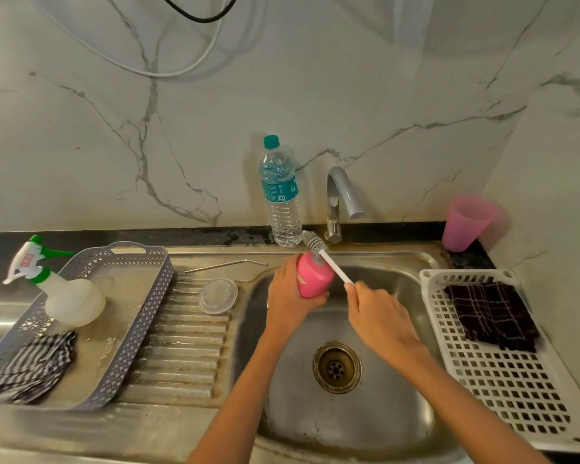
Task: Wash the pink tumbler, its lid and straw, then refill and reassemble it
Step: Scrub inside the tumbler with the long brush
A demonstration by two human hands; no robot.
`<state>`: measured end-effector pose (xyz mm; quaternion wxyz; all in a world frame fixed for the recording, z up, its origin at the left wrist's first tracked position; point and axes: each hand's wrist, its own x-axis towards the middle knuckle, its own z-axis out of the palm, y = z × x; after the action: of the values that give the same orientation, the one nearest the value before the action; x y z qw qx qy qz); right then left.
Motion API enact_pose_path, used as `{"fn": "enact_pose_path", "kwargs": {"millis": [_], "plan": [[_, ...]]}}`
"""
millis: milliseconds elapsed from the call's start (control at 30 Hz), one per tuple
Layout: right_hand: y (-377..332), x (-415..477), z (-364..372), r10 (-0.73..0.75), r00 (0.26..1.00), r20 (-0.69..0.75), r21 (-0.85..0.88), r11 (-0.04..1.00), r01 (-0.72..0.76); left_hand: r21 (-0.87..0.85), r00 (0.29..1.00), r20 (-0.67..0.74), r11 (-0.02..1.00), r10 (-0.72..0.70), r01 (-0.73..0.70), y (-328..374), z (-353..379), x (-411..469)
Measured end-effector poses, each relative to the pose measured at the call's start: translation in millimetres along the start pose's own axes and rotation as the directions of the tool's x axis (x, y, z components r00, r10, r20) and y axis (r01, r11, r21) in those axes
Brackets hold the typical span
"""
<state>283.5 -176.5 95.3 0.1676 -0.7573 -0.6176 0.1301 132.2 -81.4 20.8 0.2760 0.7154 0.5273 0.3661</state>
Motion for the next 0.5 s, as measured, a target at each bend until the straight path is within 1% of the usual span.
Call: {"fn": "enact_pose_path", "kwargs": {"millis": [100, 133, 200, 300, 433, 500], "plan": [[0, -17, 4, -0.064, 0.998, 0.013, -0.024, 0.998, 0.065, -0.032, 0.99, -0.065, 0.992, -0.122, 0.12, -4, -10, 11], [3, -26, 2, -0.071, 0.997, 0.024, -0.02, 0.997, 0.071, -0.031, 0.987, -0.079, 0.99, -0.141, 0.139, -8, -14, 14], [7, -26, -3, -0.054, 0.998, 0.024, -0.014, 0.998, 0.055, -0.03, 0.993, -0.077, 0.996, -0.091, 0.089, -9, -18, 13], [2, -7, -5, -0.014, 1.0, 0.008, -0.013, 1.0, 0.014, -0.021, 0.999, -0.035, 1.0, -0.011, 0.011, -2, -9, 8], [1, -26, -5, -0.069, 0.997, 0.017, -0.033, 0.997, 0.069, 0.0, 0.995, -0.067, 0.997, -0.077, 0.077, -10, -21, 18], [5, -25, -10, -0.049, 0.999, 0.013, -0.031, 0.998, 0.049, -0.005, 0.998, -0.036, 0.999, -0.045, 0.045, -10, -24, 15]]}}
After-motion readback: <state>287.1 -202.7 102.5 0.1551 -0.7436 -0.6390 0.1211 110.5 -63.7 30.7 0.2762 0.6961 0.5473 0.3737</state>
